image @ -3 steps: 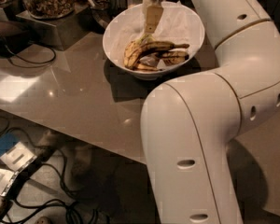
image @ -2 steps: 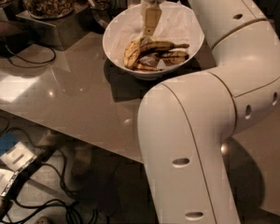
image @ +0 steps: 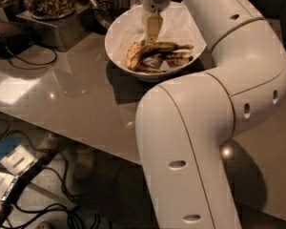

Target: Pick banana from white bowl

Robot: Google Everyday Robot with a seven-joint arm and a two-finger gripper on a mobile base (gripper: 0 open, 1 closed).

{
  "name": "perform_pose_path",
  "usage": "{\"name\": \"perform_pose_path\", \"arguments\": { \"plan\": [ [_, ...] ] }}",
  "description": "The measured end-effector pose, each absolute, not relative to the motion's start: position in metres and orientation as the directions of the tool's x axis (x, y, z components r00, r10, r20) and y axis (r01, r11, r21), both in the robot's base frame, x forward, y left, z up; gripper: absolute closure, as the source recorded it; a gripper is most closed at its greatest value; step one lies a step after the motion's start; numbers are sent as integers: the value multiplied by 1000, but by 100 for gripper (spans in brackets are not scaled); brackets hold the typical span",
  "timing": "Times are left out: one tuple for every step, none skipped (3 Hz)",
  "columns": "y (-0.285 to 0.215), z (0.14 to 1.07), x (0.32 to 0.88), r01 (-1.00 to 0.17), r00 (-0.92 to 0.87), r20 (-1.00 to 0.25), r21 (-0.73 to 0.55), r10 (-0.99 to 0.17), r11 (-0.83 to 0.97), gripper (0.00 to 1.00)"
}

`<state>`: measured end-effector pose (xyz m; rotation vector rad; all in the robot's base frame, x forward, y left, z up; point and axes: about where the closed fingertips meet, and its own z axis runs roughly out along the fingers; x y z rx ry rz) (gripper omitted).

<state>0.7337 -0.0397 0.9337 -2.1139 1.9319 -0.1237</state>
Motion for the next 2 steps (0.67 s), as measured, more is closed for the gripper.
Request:
{"name": "perform_pose_path", "arguments": {
  "plan": [
    [-50,921,729,-972,102,-95,-223,-990,-78,41],
    [-57,912,723,-977,103,-73,-194,-992,-87,41]
  ]
}}
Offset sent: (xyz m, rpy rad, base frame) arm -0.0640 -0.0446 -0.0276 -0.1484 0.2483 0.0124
